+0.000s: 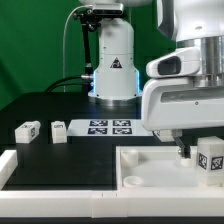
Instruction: Assemble one leg
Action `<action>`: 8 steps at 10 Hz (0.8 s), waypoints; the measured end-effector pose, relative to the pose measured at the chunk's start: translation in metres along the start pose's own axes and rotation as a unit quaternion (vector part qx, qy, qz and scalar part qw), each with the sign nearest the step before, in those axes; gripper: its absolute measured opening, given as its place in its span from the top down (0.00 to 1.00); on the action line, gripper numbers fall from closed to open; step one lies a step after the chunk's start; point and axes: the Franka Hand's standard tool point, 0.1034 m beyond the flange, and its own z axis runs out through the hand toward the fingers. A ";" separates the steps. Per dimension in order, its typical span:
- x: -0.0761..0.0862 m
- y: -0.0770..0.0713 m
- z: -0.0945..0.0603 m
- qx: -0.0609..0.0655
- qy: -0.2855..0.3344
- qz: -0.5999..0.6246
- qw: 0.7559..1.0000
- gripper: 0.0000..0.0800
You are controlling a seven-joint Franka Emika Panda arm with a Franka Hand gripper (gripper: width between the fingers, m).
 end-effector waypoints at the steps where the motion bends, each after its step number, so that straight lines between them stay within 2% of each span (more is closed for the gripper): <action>1: 0.000 -0.001 0.000 -0.005 0.000 -0.056 0.998 0.19; 4: 0.000 0.002 0.000 -0.015 -0.002 -0.189 0.982 0.19; 5: 0.000 0.002 0.000 -0.015 -0.002 -0.181 0.983 0.19; 6: 0.000 0.002 0.000 -0.015 -0.002 -0.181 0.983 0.31; 7: 0.000 0.002 0.000 -0.015 -0.002 -0.181 0.983 0.31; 8: 0.000 0.002 0.000 -0.015 -0.002 -0.181 0.983 0.54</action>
Offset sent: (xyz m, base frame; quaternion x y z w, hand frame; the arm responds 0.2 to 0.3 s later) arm 0.0000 0.0000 0.0000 0.0000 0.0000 -0.2667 0.9638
